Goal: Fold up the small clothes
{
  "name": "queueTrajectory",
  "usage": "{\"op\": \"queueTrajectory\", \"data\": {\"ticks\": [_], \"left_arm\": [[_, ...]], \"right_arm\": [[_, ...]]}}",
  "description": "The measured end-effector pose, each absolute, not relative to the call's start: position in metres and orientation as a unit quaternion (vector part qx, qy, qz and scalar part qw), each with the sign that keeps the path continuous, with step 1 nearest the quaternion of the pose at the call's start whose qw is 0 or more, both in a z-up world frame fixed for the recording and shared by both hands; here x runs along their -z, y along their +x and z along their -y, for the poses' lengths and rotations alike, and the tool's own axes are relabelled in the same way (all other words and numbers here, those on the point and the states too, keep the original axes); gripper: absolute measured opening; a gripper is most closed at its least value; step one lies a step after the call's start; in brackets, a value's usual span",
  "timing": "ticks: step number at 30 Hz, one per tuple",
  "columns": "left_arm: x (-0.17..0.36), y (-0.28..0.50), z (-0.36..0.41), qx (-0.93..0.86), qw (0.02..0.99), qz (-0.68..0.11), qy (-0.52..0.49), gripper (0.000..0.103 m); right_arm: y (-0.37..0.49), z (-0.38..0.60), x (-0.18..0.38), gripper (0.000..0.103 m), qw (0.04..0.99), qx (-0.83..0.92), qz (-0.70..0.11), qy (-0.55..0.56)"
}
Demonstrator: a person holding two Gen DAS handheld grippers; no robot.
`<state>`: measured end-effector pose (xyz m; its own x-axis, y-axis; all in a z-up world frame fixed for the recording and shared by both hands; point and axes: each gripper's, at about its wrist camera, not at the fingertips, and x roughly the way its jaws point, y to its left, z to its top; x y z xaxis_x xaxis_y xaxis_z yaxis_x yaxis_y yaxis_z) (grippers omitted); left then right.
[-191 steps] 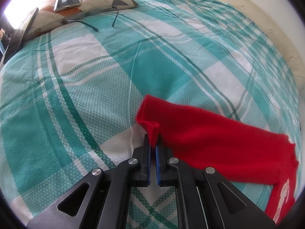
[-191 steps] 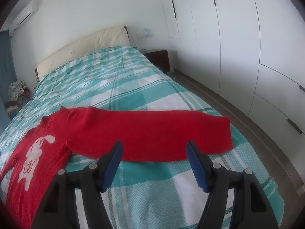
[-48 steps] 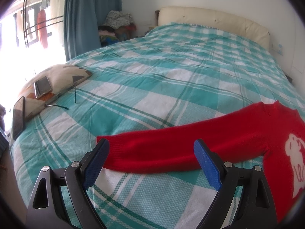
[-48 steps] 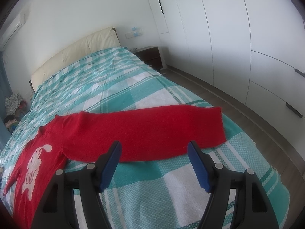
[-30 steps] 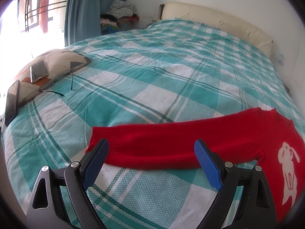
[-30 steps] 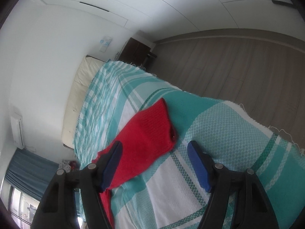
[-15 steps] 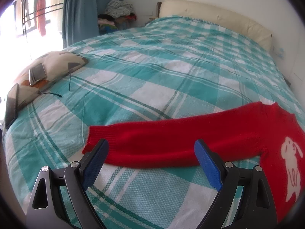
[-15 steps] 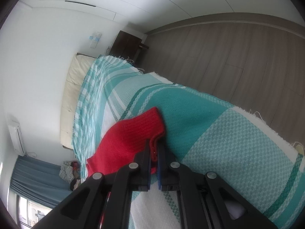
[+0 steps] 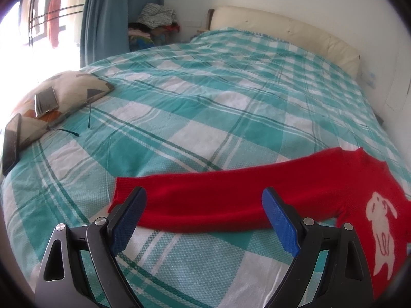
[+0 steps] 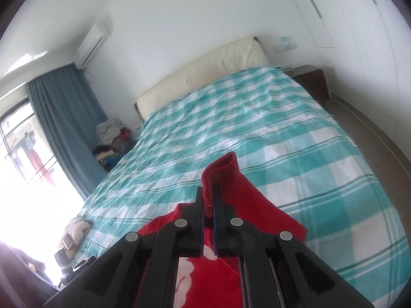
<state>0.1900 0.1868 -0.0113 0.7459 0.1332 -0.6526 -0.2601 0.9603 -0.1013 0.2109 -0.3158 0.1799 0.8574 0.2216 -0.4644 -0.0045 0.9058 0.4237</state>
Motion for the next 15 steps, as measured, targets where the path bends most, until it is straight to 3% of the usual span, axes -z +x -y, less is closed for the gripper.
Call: {"op": "queueTrajectory", "data": {"ticks": [5, 11, 15], "left_arm": [[0.016, 0.195, -0.195, -0.112, 0.923, -0.351, -0.111, 0.093], [0.018, 0.198, -0.194, -0.116, 0.921, -0.356, -0.108, 0.093], [0.020, 0.199, -0.195, -0.116, 0.919, -0.360, -0.110, 0.093]], "right_arm": [[0.270, 0.215, -0.137, 0.004, 0.929, -0.102, -0.325, 0.143], [0.301, 0.169, -0.045, 0.006, 0.903, -0.122, -0.400, 0.099], [0.304, 0.169, 0.002, 0.026, 0.841, -0.223, -0.442, 0.219]]}}
